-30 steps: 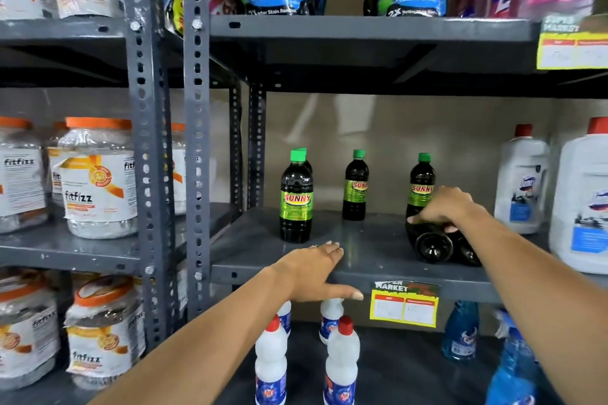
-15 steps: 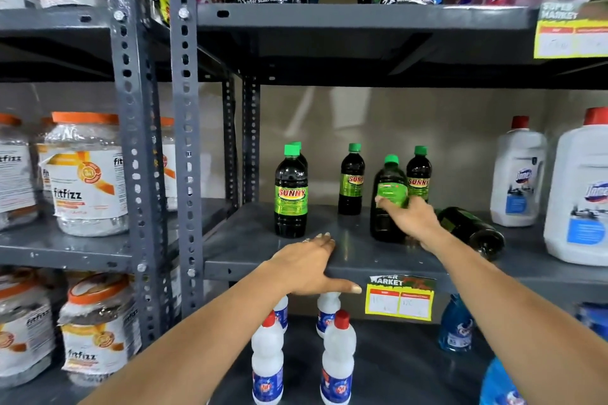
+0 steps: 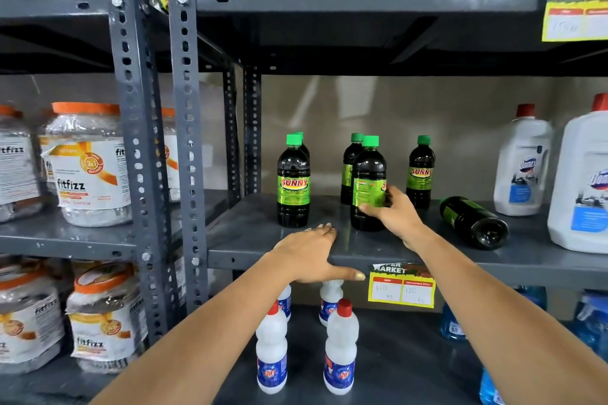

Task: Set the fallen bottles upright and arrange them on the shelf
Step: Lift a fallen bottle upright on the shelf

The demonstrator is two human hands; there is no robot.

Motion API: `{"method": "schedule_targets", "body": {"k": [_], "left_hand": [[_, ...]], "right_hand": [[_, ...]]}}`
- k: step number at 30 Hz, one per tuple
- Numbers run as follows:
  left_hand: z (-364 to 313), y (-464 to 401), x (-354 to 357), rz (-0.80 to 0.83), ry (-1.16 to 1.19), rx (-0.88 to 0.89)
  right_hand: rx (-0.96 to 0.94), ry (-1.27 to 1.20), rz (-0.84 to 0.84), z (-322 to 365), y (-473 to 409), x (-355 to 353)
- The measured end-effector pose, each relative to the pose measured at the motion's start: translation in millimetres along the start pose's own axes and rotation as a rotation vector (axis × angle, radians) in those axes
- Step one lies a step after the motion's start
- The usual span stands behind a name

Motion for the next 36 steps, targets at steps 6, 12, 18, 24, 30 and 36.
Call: {"method": "schedule_targets", "body": {"k": [6,12,18,24,30,36], "left_hand": [[1.9,-1.0,0.6,-0.003,-0.019,0.006],[1.6,-0.3,0.1,-0.030,-0.021,0.014],[3.9,-2.5,1.9,-0.024,-0.028,0.015],[3.8,-3.1,2.2,-0.025,-0.043,0.014],[4.2,-2.4,3.4,-0.029,-0.046,0.009],[-0.4,5.5,1.1,-0.088,-0.057,0.016]], "right_hand": [[0.076,-0.118,0.081,-0.1,-6.6,0.5],[0.037,-0.061,0.046,4.8,-7.0,7.3],[0.017,0.003,0.024,-1.7,-7.7,9.3],[-0.036,0.096,-0.007,1.3,-2.7,9.8],[-0.039,0.144,-0.002,3.0,2.0,11.4],[-0.079,0.072,-0.076,20.7,20.6,-5.1]]}}
Point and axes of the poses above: each hand's wrist, its own y-axis away from the middle knuckle, its own x-axis out of the palm, z = x × y, the point moved 2 cm from there along -y, towards the middle knuckle, and after that the axes turned 2 degrees about x, right-handed, at the moved point
